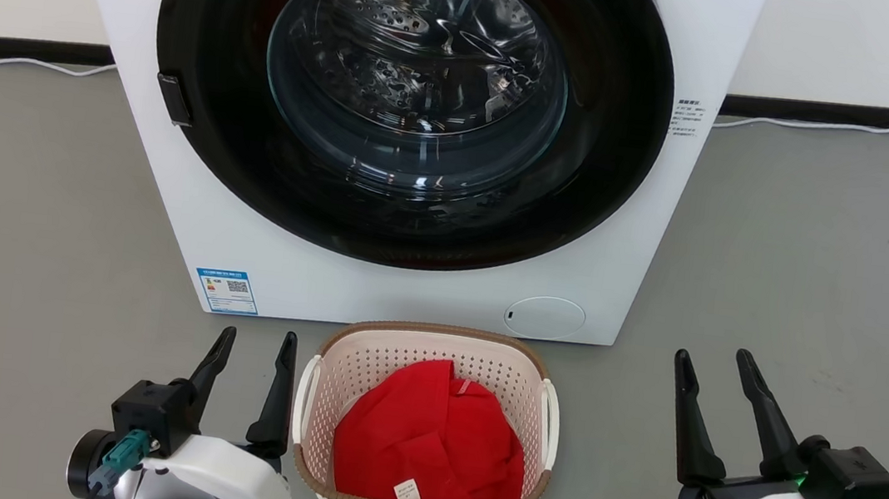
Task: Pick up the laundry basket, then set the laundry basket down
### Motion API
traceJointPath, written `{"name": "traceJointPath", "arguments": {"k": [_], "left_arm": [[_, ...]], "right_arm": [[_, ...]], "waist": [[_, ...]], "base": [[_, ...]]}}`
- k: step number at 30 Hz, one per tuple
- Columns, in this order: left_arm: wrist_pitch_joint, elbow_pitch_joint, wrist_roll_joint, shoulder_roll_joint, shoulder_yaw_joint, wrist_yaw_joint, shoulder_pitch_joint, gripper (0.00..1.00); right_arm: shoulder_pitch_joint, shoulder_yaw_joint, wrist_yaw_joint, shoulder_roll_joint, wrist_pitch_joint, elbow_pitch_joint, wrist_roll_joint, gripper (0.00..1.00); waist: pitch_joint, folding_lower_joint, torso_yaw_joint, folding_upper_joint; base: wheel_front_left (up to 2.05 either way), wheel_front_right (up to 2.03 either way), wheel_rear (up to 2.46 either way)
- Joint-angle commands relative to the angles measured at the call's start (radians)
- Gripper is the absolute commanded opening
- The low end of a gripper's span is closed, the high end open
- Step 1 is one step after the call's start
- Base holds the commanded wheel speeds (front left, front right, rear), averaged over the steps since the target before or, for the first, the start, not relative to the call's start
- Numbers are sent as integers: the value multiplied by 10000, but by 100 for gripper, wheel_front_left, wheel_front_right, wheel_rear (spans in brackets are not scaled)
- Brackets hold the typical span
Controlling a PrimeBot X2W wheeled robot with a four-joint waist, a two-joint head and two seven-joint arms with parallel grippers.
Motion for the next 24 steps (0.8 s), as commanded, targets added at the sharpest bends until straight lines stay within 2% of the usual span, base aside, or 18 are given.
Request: {"name": "traceJointPath", "arguments": {"k": [1, 24], "left_arm": [[-107, -254, 45, 101, 269, 72, -453, 100], [-107, -235, 54, 101, 268, 72, -467, 100]], "right_arm": [[-450, 160, 73, 11, -109, -163, -54, 100], [-470, 264, 73, 38, -109, -68, 73, 100]], "waist": [[-6, 0, -2, 0], [73, 0, -33, 0]], "base": [[0, 0, 0], [0, 0, 0]]}}
